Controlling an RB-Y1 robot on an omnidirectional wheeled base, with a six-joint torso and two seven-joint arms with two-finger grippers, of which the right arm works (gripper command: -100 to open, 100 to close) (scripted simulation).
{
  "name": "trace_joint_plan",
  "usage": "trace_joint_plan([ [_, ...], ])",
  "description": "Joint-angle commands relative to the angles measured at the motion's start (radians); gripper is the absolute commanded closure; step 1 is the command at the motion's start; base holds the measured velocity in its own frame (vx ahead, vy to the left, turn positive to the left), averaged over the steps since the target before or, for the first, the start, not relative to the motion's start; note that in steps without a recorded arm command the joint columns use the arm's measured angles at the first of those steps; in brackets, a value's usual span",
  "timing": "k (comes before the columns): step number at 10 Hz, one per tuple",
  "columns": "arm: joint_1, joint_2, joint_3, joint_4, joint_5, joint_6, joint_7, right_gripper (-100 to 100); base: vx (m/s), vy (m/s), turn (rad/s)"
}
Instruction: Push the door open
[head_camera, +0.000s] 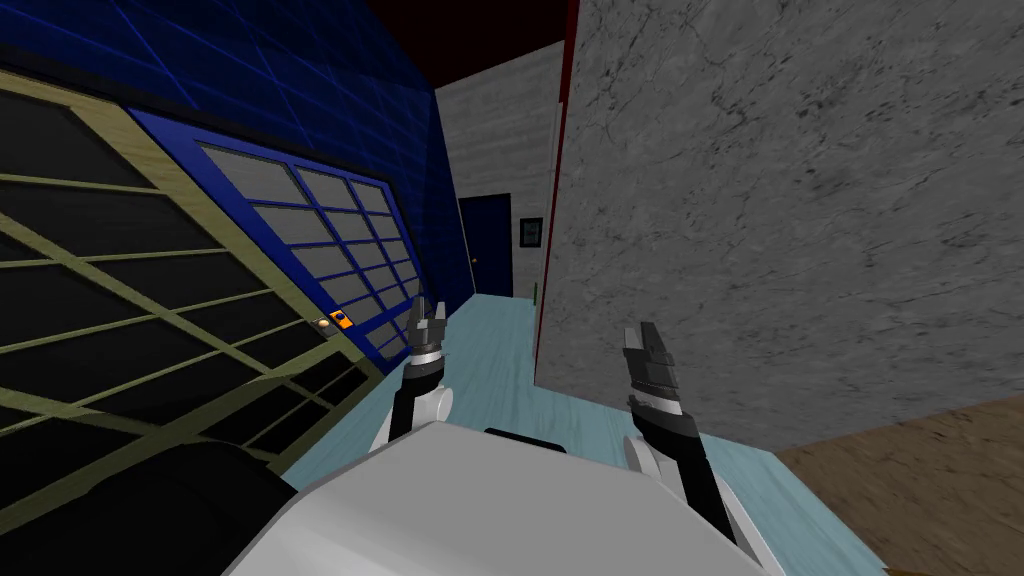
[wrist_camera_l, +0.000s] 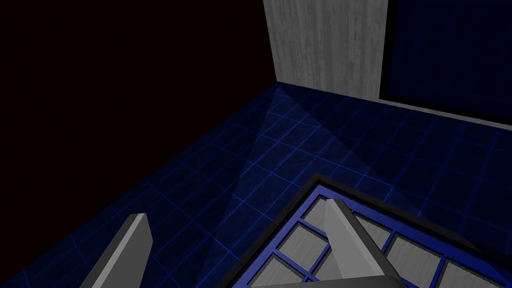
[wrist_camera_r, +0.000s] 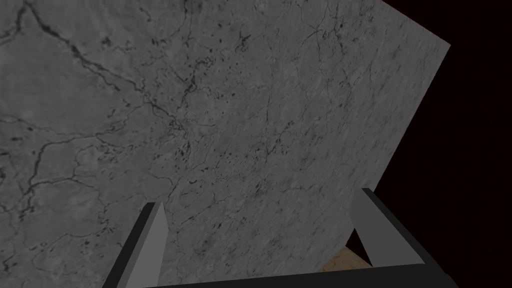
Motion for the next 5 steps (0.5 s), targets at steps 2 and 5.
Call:
trace_joint_plan([
  [2,-0.005,-0.01,-0.019,0.03,-0.014,-0.009,0.026,-100,0.126,0.164,-0.203],
  [5,-0.011,-0.022,-0.041,0.066,-0.031,-0.018,0.055,-100,0.131,0.174,-0.168],
])
